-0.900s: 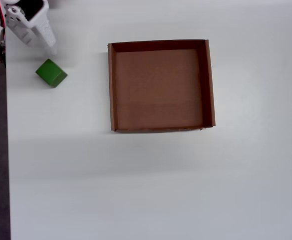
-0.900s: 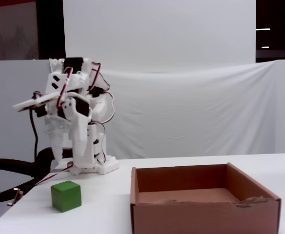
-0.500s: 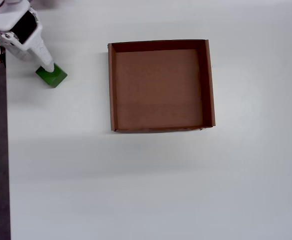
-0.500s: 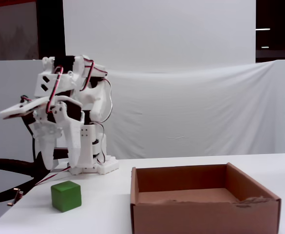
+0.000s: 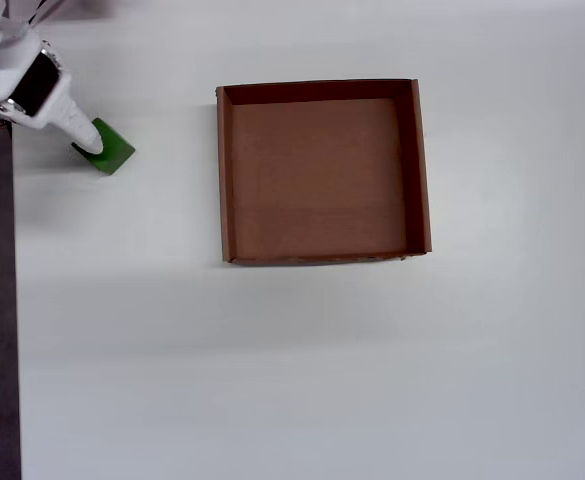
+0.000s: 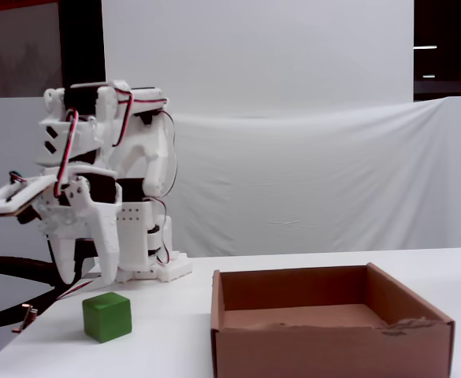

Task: Grasp a green cube and put it in a box.

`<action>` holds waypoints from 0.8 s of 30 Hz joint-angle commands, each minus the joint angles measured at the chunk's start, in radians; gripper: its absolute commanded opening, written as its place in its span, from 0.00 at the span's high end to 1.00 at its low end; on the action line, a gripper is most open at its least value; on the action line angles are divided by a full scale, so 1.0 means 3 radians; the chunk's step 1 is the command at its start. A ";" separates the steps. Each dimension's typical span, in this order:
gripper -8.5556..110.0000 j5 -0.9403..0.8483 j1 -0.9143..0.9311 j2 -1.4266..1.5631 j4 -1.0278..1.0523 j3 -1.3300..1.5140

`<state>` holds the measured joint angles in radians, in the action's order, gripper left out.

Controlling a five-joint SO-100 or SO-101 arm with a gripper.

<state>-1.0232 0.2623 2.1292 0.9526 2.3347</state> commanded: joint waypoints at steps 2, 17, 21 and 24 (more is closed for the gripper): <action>0.69 -0.0020 -0.0026 -0.0082 -0.0061 -0.0225; 0.69 0.0276 -0.0189 -0.0383 -0.0256 -0.0302; 0.69 0.0317 -0.0194 -0.0414 -0.0225 -0.0297; 0.69 0.0363 -0.0199 -0.0445 -0.0286 -0.0297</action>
<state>-0.9204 0.2132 1.9942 0.8805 2.2902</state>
